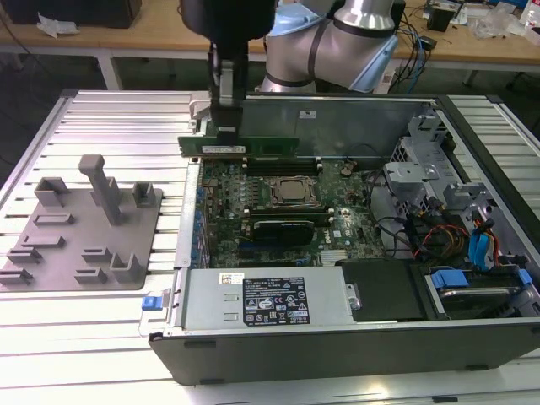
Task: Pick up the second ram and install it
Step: 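Pick up the second ram and move it above second insertion slot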
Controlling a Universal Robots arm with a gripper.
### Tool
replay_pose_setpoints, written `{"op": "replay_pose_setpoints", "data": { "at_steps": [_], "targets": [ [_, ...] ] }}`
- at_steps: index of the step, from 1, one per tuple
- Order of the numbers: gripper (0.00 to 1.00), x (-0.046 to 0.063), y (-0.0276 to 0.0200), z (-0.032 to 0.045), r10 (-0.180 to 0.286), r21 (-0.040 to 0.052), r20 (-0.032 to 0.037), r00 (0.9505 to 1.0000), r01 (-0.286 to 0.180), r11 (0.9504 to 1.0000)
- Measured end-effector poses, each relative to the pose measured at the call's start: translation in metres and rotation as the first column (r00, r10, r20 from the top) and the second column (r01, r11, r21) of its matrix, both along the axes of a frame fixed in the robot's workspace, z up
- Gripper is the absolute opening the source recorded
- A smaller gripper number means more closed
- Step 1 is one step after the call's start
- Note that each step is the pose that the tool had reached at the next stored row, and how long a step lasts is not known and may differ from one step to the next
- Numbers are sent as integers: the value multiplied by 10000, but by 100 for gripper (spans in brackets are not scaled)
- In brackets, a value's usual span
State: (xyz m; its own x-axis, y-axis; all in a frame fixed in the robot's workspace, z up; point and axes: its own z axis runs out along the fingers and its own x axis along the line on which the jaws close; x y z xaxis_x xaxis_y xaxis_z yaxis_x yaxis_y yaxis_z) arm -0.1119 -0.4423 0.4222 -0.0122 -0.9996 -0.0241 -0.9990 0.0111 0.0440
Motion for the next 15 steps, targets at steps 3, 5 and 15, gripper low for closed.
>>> {"op": "replay_pose_setpoints", "data": {
  "at_steps": [3, 5, 15],
  "targets": [
    [9, 193, 4, -16, 0, -1, -2, 10000, 0, 10000],
    [9, 274, 19, -36, 1, 0, -5, 10000, -1, 10000],
    [9, 538, 149, -257, 0, -1, -31, 10000, 0, 10000]
  ]
}}
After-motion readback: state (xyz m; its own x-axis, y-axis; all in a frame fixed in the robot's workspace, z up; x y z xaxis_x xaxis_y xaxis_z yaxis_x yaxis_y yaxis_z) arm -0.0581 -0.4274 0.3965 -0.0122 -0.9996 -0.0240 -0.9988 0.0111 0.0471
